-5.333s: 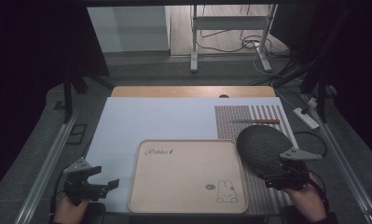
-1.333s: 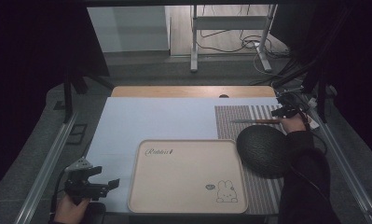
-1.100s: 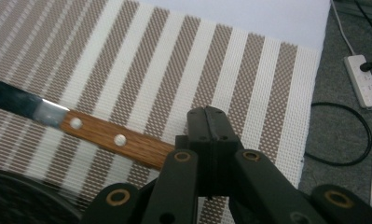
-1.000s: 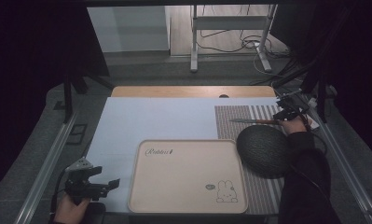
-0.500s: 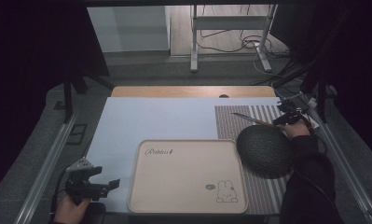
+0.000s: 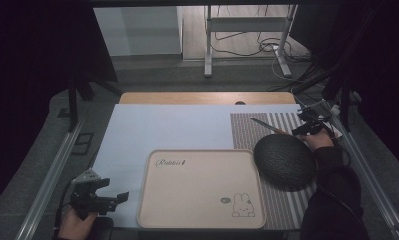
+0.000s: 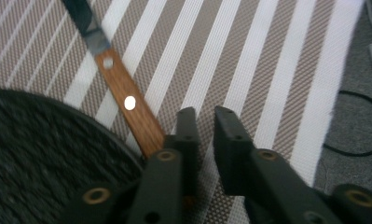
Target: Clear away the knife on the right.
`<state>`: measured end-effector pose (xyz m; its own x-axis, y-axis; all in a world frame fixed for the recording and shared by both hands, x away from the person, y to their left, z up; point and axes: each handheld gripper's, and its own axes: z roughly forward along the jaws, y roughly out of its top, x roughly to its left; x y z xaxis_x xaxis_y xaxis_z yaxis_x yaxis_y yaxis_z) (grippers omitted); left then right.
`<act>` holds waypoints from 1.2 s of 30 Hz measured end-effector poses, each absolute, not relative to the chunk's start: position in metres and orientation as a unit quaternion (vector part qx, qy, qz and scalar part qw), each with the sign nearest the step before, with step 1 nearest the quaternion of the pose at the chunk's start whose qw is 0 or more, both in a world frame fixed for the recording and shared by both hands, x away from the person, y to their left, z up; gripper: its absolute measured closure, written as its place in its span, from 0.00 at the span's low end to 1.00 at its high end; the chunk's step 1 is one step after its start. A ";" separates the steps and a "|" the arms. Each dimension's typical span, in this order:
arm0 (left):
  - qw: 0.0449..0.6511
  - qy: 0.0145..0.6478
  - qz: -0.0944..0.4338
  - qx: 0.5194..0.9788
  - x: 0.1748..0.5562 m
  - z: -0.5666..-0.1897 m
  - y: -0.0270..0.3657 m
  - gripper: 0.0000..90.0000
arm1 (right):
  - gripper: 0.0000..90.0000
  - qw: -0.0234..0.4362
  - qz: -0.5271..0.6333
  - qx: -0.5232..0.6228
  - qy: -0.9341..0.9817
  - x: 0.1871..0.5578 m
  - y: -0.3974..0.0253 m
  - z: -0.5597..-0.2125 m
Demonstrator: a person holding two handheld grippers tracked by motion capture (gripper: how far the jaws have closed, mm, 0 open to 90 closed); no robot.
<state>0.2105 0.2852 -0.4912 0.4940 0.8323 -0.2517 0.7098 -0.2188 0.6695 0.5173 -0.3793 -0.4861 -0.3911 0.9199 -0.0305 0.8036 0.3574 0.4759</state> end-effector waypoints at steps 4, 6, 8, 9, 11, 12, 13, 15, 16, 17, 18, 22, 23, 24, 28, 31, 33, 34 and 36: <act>0.379 0.497 0.081 0.776 0.211 -0.491 0.285 0.05 | 0.65 0.164 0.229 0.539 0.794 0.518 -0.376 -0.477; 0.379 0.497 0.081 0.777 0.211 -0.491 0.285 0.05 | 0.53 0.166 0.244 0.537 0.790 0.518 -0.373 -0.473; 0.379 0.497 0.080 0.776 0.211 -0.491 0.285 0.05 | 0.42 0.168 0.248 0.535 0.790 0.519 -0.368 -0.472; 0.379 0.497 0.080 0.777 0.211 -0.491 0.285 0.05 | 0.42 0.168 0.248 0.535 0.790 0.519 -0.368 -0.472; 0.378 0.497 0.080 0.777 0.211 -0.491 0.285 0.05 | 0.27 0.170 0.248 0.536 0.789 0.521 -0.362 -0.473; 0.378 0.497 0.080 0.777 0.211 -0.491 0.285 0.05 | 0.22 0.165 0.246 0.536 0.791 0.522 -0.359 -0.474; 0.378 0.497 0.080 0.777 0.211 -0.491 0.285 0.05 | 0.22 0.165 0.246 0.536 0.791 0.522 -0.359 -0.474; 0.377 0.497 0.079 0.777 0.211 -0.491 0.285 0.05 | 0.10 0.163 0.238 0.530 0.797 0.524 -0.352 -0.478; 0.377 0.497 0.079 0.777 0.211 -0.491 0.285 0.05 | 0.10 0.163 0.238 0.530 0.797 0.524 -0.352 -0.478; 0.377 0.497 0.079 0.777 0.211 -0.491 0.285 0.05 | 0.07 0.166 0.233 0.527 0.801 0.525 -0.350 -0.479; 0.378 0.497 0.079 0.777 0.211 -0.492 0.285 0.05 | 0.02 0.172 0.225 0.524 0.803 0.527 -0.345 -0.482; 0.377 0.498 0.078 0.777 0.211 -0.492 0.285 0.05 | 0.00 0.168 0.216 0.522 0.808 0.530 -0.340 -0.485; 0.377 0.498 0.078 0.777 0.211 -0.492 0.285 0.05 | 0.00 0.166 0.215 0.524 0.808 0.532 -0.339 -0.485; 0.377 0.498 0.078 0.777 0.211 -0.492 0.285 0.05 | 0.00 0.166 0.215 0.524 0.808 0.532 -0.339 -0.485; 0.377 0.499 0.077 0.777 0.211 -0.492 0.285 0.05 | 0.00 0.153 0.205 0.527 0.810 0.540 -0.334 -0.494; 0.377 0.499 0.077 0.776 0.211 -0.492 0.285 0.05 | 0.00 0.145 0.190 0.528 0.815 0.544 -0.332 -0.502; 0.377 0.500 0.077 0.776 0.211 -0.492 0.286 0.05 | 0.00 0.143 0.184 0.529 0.816 0.547 -0.332 -0.507; 0.377 0.500 0.077 0.776 0.211 -0.492 0.286 0.05 | 0.00 0.142 0.182 0.531 0.815 0.548 -0.333 -0.508; 0.377 0.500 0.077 0.776 0.211 -0.492 0.286 0.05 | 0.00 0.144 0.181 0.528 0.817 0.548 -0.334 -0.508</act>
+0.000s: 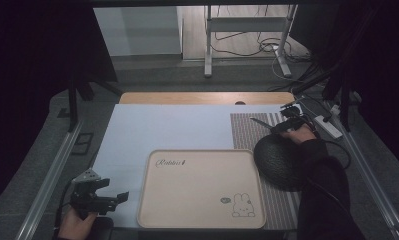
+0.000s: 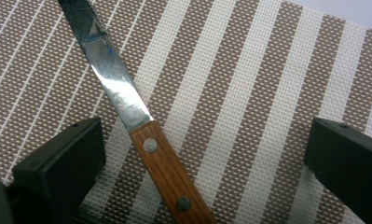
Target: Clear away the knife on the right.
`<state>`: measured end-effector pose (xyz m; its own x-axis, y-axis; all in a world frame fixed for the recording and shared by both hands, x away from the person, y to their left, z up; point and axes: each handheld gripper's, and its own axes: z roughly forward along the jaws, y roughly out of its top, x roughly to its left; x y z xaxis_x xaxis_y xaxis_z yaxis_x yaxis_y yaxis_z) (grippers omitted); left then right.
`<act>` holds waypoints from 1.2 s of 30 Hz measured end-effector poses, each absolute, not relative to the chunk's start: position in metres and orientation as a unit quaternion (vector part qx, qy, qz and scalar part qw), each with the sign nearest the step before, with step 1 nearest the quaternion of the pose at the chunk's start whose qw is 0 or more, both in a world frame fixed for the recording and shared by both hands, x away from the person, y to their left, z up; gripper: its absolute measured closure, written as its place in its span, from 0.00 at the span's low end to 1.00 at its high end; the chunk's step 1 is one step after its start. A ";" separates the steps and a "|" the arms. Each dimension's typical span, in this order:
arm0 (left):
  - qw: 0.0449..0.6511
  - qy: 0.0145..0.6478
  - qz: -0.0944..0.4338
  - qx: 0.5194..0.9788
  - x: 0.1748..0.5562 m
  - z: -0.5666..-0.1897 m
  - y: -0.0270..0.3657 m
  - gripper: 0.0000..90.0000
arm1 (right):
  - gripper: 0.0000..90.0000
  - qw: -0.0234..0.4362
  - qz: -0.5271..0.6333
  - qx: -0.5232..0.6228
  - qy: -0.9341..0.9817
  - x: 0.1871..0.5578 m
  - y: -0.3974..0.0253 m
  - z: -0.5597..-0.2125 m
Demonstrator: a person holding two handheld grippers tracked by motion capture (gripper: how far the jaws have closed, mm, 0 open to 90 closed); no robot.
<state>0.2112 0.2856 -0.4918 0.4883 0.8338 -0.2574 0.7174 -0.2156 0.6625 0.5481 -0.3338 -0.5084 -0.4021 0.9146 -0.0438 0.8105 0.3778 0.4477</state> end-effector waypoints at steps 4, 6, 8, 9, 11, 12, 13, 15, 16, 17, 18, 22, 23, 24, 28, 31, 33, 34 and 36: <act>0.377 0.500 0.077 0.775 0.211 -0.492 0.286 0.05 | 0.19 0.147 0.187 0.517 0.823 0.547 -0.339 -0.503; 0.377 0.500 0.078 0.776 0.211 -0.492 0.286 0.05 | 0.37 0.147 0.195 0.507 0.827 0.545 -0.342 -0.500; 0.377 0.500 0.078 0.776 0.211 -0.492 0.285 0.05 | 0.47 0.145 0.200 0.500 0.830 0.544 -0.344 -0.498; 0.376 0.500 0.077 0.776 0.211 -0.492 0.285 0.05 | 0.68 0.141 0.202 0.486 0.838 0.542 -0.346 -0.496; 0.376 0.500 0.078 0.777 0.211 -0.492 0.285 0.05 | 0.78 0.139 0.207 0.481 0.841 0.542 -0.346 -0.496; 0.376 0.500 0.078 0.777 0.211 -0.492 0.285 0.05 | 0.83 0.134 0.209 0.477 0.843 0.542 -0.347 -0.495; 0.376 0.500 0.078 0.777 0.211 -0.492 0.285 0.05 | 0.85 0.133 0.209 0.473 0.846 0.542 -0.348 -0.495; 0.376 0.500 0.078 0.776 0.211 -0.492 0.285 0.05 | 0.86 0.128 0.213 0.474 0.845 0.543 -0.349 -0.495; 0.376 0.500 0.078 0.776 0.211 -0.492 0.285 0.05 | 0.86 0.128 0.214 0.470 0.847 0.543 -0.350 -0.495; 0.376 0.500 0.078 0.776 0.211 -0.492 0.285 0.05 | 0.86 0.129 0.213 0.466 0.849 0.543 -0.350 -0.495; 0.376 0.500 0.078 0.776 0.211 -0.492 0.285 0.05 | 0.86 0.132 0.211 0.457 0.854 0.542 -0.350 -0.495; 0.376 0.500 0.078 0.776 0.211 -0.492 0.285 0.05 | 0.86 0.149 0.195 0.434 0.867 0.541 -0.347 -0.494; 0.375 0.499 0.079 0.777 0.211 -0.492 0.285 0.05 | 0.86 0.149 0.195 0.434 0.867 0.541 -0.347 -0.494; 0.376 0.499 0.079 0.777 0.211 -0.492 0.285 0.05 | 0.86 0.155 0.196 0.435 0.865 0.540 -0.350 -0.492; 0.376 0.499 0.079 0.777 0.211 -0.492 0.285 0.05 | 0.86 0.161 0.201 0.445 0.857 0.538 -0.360 -0.487; 0.375 0.499 0.079 0.777 0.211 -0.492 0.285 0.05 | 0.86 0.169 0.197 0.453 0.853 0.537 -0.369 -0.485; 0.375 0.499 0.079 0.777 0.211 -0.492 0.285 0.05 | 0.86 0.166 0.201 0.460 0.849 0.536 -0.375 -0.484; 0.375 0.499 0.079 0.777 0.211 -0.492 0.285 0.05 | 0.86 0.167 0.203 0.462 0.847 0.535 -0.377 -0.484; 0.374 0.500 0.079 0.777 0.211 -0.492 0.285 0.05 | 0.86 0.165 0.210 0.467 0.843 0.533 -0.381 -0.481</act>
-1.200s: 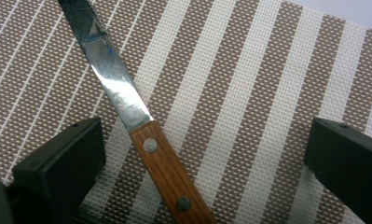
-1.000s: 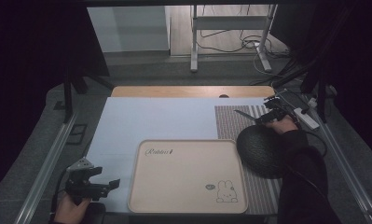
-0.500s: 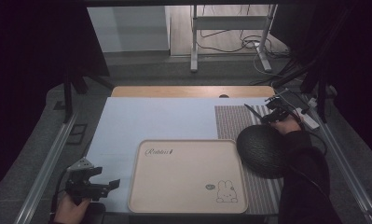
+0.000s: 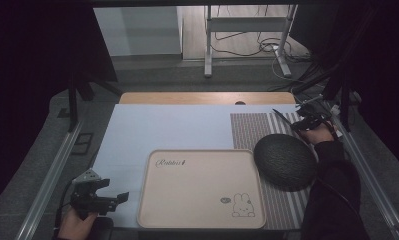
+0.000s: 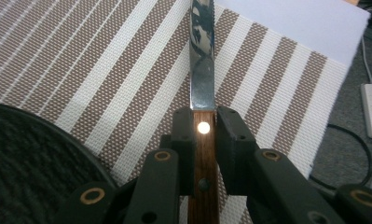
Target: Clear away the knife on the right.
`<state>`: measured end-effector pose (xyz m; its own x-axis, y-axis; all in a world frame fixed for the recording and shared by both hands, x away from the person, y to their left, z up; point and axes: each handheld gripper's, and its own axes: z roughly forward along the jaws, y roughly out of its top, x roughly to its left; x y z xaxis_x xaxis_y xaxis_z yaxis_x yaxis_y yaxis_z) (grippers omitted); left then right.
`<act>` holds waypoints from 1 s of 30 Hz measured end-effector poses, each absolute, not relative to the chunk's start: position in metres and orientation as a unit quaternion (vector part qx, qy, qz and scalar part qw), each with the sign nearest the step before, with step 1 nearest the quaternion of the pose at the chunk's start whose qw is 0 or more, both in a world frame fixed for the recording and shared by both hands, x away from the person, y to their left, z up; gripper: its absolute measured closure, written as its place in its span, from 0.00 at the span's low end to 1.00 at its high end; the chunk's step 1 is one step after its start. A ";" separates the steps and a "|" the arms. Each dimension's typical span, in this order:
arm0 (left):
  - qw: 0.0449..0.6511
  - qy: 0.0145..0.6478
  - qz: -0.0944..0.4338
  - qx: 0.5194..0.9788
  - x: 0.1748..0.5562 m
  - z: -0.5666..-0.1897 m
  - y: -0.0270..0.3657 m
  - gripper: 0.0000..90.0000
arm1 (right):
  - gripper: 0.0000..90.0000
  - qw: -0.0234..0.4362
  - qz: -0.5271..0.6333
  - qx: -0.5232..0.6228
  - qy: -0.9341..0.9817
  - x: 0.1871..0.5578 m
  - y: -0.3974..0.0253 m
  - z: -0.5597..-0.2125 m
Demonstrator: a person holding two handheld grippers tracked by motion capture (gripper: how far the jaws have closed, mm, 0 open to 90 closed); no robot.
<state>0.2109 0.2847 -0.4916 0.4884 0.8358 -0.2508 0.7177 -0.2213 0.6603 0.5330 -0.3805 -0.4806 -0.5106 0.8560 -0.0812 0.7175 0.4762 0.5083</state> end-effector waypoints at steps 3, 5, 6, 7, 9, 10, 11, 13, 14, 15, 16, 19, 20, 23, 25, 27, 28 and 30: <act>0.374 0.500 0.079 0.777 0.211 -0.492 0.285 0.05 | 0.86 0.159 0.222 0.468 0.841 0.528 -0.380 -0.475; 0.374 0.500 0.080 0.777 0.211 -0.492 0.285 0.05 | 0.86 0.158 0.224 0.466 0.841 0.527 -0.379 -0.474; 0.374 0.500 0.080 0.777 0.211 -0.492 0.285 0.05 | 0.86 0.155 0.227 0.465 0.842 0.522 -0.375 -0.471; 0.374 0.500 0.081 0.777 0.211 -0.492 0.285 0.05 | 0.86 0.153 0.229 0.464 0.842 0.520 -0.374 -0.470; 0.374 0.500 0.081 0.777 0.211 -0.492 0.284 0.05 | 0.86 0.149 0.234 0.461 0.843 0.515 -0.370 -0.468; 0.374 0.499 0.081 0.777 0.211 -0.491 0.285 0.05 | 0.86 0.147 0.237 0.461 0.843 0.513 -0.368 -0.468; 0.374 0.499 0.081 0.777 0.211 -0.491 0.285 0.05 | 0.86 0.147 0.237 0.461 0.843 0.513 -0.368 -0.468; 0.376 0.499 0.081 0.777 0.210 -0.491 0.285 0.05 | 0.86 0.139 0.246 0.460 0.842 0.507 -0.362 -0.466; 0.376 0.499 0.081 0.776 0.210 -0.491 0.285 0.05 | 0.86 0.134 0.251 0.459 0.842 0.506 -0.360 -0.466; 0.376 0.499 0.081 0.776 0.210 -0.491 0.285 0.04 | 0.86 0.132 0.254 0.458 0.842 0.504 -0.358 -0.465; 0.377 0.499 0.082 0.776 0.210 -0.491 0.285 0.04 | 0.86 0.130 0.255 0.455 0.843 0.502 -0.354 -0.465; 0.379 0.499 0.081 0.775 0.210 -0.491 0.285 0.04 | 0.86 0.124 0.259 0.448 0.846 0.496 -0.346 -0.464; 0.379 0.499 0.081 0.775 0.210 -0.491 0.285 0.04 | 0.86 0.124 0.259 0.448 0.846 0.496 -0.346 -0.464; 0.380 0.499 0.082 0.775 0.210 -0.491 0.286 0.04 | 0.86 0.114 0.263 0.444 0.849 0.489 -0.337 -0.465; 0.380 0.499 0.082 0.775 0.210 -0.491 0.286 0.04 | 0.86 0.105 0.266 0.441 0.851 0.484 -0.333 -0.466; 0.380 0.499 0.082 0.775 0.210 -0.491 0.286 0.04 | 0.86 0.099 0.269 0.437 0.853 0.479 -0.329 -0.468; 0.380 0.499 0.082 0.775 0.210 -0.491 0.286 0.04 | 0.86 0.099 0.269 0.437 0.853 0.479 -0.329 -0.468; 0.380 0.499 0.082 0.775 0.210 -0.491 0.286 0.04 | 0.86 0.096 0.266 0.431 0.857 0.470 -0.323 -0.469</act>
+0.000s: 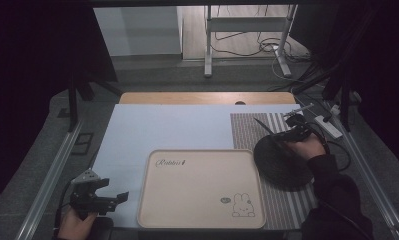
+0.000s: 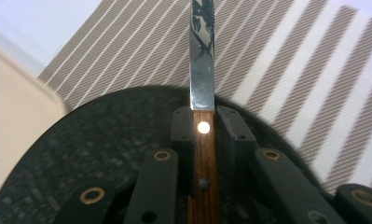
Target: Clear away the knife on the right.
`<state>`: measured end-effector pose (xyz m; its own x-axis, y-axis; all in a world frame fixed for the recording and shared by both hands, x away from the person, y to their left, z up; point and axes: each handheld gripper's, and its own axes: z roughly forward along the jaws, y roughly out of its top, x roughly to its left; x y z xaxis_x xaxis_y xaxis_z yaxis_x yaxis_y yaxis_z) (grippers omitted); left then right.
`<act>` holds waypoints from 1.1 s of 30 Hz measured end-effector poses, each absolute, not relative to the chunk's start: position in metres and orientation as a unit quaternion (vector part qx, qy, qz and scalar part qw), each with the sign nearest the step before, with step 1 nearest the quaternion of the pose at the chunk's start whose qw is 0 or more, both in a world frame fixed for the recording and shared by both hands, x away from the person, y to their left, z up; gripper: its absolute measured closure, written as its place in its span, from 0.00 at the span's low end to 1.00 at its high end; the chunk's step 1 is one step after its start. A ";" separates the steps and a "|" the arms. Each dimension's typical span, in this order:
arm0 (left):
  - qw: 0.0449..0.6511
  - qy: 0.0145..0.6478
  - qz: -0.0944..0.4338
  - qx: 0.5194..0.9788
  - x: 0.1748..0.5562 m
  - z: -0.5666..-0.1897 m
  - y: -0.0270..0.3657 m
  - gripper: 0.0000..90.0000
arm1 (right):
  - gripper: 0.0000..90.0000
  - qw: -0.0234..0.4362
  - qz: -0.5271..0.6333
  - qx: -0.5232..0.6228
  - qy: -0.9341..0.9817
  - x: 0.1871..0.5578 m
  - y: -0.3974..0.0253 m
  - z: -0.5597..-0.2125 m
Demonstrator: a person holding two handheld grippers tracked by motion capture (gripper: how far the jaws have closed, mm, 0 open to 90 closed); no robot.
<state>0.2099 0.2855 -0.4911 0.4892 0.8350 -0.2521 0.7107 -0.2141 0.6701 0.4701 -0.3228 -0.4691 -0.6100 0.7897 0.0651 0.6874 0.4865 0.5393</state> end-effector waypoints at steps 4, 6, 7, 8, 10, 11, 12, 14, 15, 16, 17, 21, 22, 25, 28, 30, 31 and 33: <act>0.379 0.498 0.082 0.775 0.210 -0.491 0.285 0.04 | 0.86 0.092 0.272 0.423 0.859 0.457 -0.315 -0.468; 0.379 0.498 0.082 0.776 0.210 -0.491 0.285 0.04 | 0.86 0.093 0.272 0.420 0.861 0.453 -0.313 -0.467; 0.379 0.498 0.082 0.776 0.210 -0.491 0.285 0.04 | 0.86 0.093 0.274 0.417 0.862 0.450 -0.311 -0.467; 0.379 0.498 0.083 0.776 0.210 -0.491 0.285 0.04 | 0.86 0.092 0.276 0.414 0.862 0.445 -0.308 -0.466; 0.378 0.498 0.083 0.776 0.210 -0.491 0.285 0.04 | 0.86 0.091 0.278 0.405 0.866 0.435 -0.302 -0.466; 0.378 0.498 0.083 0.776 0.210 -0.491 0.285 0.04 | 0.86 0.089 0.280 0.401 0.868 0.432 -0.301 -0.466; 0.378 0.498 0.083 0.776 0.210 -0.491 0.285 0.04 | 0.86 0.088 0.279 0.398 0.869 0.429 -0.299 -0.466; 0.378 0.498 0.083 0.776 0.210 -0.491 0.285 0.04 | 0.86 0.089 0.279 0.396 0.870 0.426 -0.297 -0.466; 0.378 0.498 0.083 0.776 0.210 -0.491 0.285 0.04 | 0.86 0.088 0.283 0.389 0.872 0.420 -0.293 -0.466; 0.378 0.498 0.083 0.776 0.210 -0.491 0.285 0.04 | 0.86 0.088 0.283 0.387 0.873 0.418 -0.292 -0.465; 0.378 0.498 0.083 0.776 0.210 -0.491 0.285 0.04 | 0.86 0.088 0.286 0.384 0.874 0.415 -0.290 -0.465; 0.377 0.498 0.083 0.776 0.210 -0.491 0.285 0.04 | 0.86 0.085 0.291 0.374 0.877 0.405 -0.283 -0.464; 0.377 0.498 0.084 0.776 0.210 -0.491 0.285 0.04 | 0.86 0.084 0.292 0.371 0.877 0.402 -0.281 -0.464; 0.377 0.498 0.084 0.776 0.210 -0.491 0.285 0.04 | 0.86 0.080 0.295 0.363 0.880 0.392 -0.274 -0.464; 0.376 0.498 0.084 0.777 0.210 -0.491 0.284 0.04 | 0.86 0.073 0.295 0.355 0.884 0.384 -0.267 -0.465; 0.376 0.499 0.084 0.777 0.210 -0.491 0.284 0.04 | 0.86 0.072 0.292 0.349 0.887 0.378 -0.262 -0.466; 0.376 0.499 0.085 0.777 0.210 -0.491 0.284 0.04 | 0.86 0.070 0.292 0.346 0.889 0.376 -0.259 -0.466; 0.376 0.499 0.084 0.777 0.210 -0.491 0.284 0.04 | 0.86 0.067 0.293 0.341 0.891 0.371 -0.253 -0.467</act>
